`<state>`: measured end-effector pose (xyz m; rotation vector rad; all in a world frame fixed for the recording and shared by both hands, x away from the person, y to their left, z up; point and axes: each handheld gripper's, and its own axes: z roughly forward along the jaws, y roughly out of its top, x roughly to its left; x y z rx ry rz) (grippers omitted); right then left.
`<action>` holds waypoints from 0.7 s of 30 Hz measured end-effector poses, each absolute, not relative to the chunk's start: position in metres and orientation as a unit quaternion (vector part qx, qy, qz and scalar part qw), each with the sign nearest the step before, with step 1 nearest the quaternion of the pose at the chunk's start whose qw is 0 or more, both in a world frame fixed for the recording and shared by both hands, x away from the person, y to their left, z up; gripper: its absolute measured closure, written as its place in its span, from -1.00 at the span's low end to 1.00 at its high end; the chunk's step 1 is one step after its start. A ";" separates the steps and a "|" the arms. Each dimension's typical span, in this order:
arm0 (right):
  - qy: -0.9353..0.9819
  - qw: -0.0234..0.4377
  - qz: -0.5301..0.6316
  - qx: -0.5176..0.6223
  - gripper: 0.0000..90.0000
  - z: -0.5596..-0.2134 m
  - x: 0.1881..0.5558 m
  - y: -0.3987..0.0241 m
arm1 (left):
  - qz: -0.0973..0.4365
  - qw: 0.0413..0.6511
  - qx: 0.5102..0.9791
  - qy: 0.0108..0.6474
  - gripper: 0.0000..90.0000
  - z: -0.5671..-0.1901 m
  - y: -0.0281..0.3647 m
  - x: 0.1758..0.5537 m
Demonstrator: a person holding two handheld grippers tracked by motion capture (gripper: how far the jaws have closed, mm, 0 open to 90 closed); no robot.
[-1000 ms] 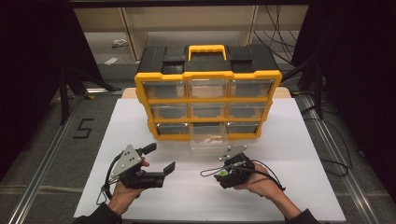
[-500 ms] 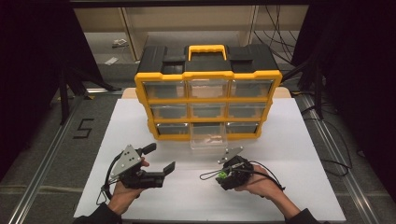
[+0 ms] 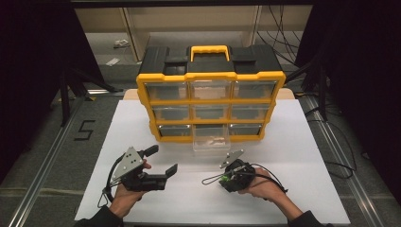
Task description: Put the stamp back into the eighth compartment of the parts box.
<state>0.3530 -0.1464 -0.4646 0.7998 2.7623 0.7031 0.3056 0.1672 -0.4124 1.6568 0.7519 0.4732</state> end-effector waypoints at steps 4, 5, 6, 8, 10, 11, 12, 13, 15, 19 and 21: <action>0.932 0.096 0.230 0.262 0.27 -0.468 0.354 -0.145 | 0.204 0.590 0.712 0.322 -0.81 -0.412 0.167 0.305; 0.932 0.092 0.230 0.263 0.30 -0.468 0.354 -0.145 | 0.203 0.590 0.712 0.322 -0.81 -0.412 0.167 0.305; 0.933 0.094 0.230 0.261 0.31 -0.469 0.354 -0.145 | 0.203 0.590 0.712 0.322 -0.81 -0.412 0.167 0.305; 0.933 0.096 0.231 0.261 0.37 -0.468 0.354 -0.145 | 0.204 0.589 0.712 0.322 -0.81 -0.413 0.167 0.306; 0.932 0.095 0.231 0.261 0.42 -0.468 0.353 -0.144 | 0.204 0.589 0.712 0.322 -0.81 -0.413 0.167 0.306; 0.933 0.096 0.230 0.258 0.43 -0.468 0.353 -0.143 | 0.203 0.589 0.713 0.322 -0.81 -0.413 0.167 0.306; 0.934 0.101 0.228 0.256 0.43 -0.467 0.352 -0.143 | 0.203 0.590 0.712 0.322 -0.81 -0.413 0.167 0.305; 0.934 0.107 0.231 0.251 0.43 -0.467 0.352 -0.142 | 0.203 0.590 0.712 0.322 -0.81 -0.412 0.167 0.305; 0.932 0.110 0.238 0.252 0.43 -0.464 0.351 -0.142 | 0.204 0.590 0.712 0.323 -0.81 -0.412 0.167 0.306; 0.929 0.111 0.249 0.249 0.44 -0.460 0.351 -0.143 | 0.204 0.590 0.712 0.322 -0.81 -0.412 0.167 0.305; 0.929 0.112 0.251 0.247 0.44 -0.460 0.351 -0.143 | 0.204 0.590 0.712 0.323 -0.81 -0.412 0.167 0.305</action>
